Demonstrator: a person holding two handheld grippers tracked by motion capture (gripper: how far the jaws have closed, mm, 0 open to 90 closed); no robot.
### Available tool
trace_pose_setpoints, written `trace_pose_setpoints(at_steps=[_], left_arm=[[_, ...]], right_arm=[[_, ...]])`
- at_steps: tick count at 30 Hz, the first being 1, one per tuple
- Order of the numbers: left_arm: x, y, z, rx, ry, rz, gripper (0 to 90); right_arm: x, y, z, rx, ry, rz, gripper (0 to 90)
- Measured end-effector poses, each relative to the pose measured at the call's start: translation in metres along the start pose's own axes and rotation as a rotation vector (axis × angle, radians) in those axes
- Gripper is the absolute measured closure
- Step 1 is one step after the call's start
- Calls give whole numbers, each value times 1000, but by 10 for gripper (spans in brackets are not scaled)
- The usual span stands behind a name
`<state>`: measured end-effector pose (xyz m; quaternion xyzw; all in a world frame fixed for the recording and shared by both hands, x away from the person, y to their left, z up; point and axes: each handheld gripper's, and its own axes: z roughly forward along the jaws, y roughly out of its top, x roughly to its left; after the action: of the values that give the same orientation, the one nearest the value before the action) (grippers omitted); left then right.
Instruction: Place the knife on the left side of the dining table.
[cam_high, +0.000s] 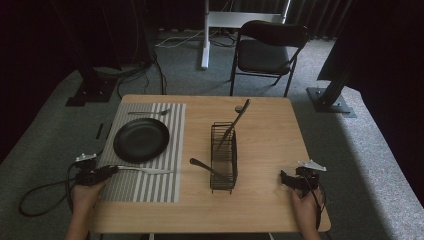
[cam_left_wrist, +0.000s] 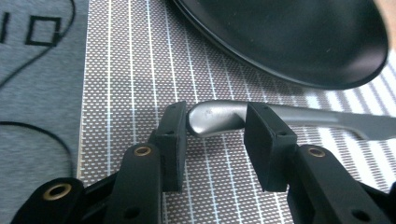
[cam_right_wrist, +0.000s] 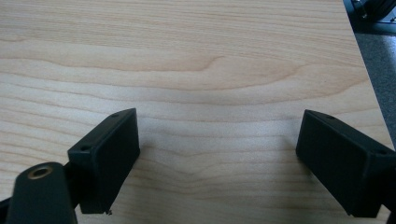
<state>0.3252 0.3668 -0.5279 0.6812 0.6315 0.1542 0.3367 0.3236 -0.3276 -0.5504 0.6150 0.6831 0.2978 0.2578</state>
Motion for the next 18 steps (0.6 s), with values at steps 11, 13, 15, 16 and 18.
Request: trace_pose_setpoints(at_steps=[11, 13, 15, 16, 18], left_arm=[[-9, -10, -11, -60, -6, 15, 574], [-11, -12, -13, -66, -11, 20, 575], [-21, -19, -18, -93, -47, 47, 574], [-24, -21, -18, -93, -47, 56, 554], [-30, -27, -20, -109, -50, 70, 548]], right_arm=[[0, 0, 0, 0, 0, 0, 125], [0, 0, 0, 0, 0, 0, 125], [0, 0, 0, 0, 0, 0, 125], [0, 0, 0, 0, 0, 0, 125], [0, 0, 0, 0, 0, 0, 125]])
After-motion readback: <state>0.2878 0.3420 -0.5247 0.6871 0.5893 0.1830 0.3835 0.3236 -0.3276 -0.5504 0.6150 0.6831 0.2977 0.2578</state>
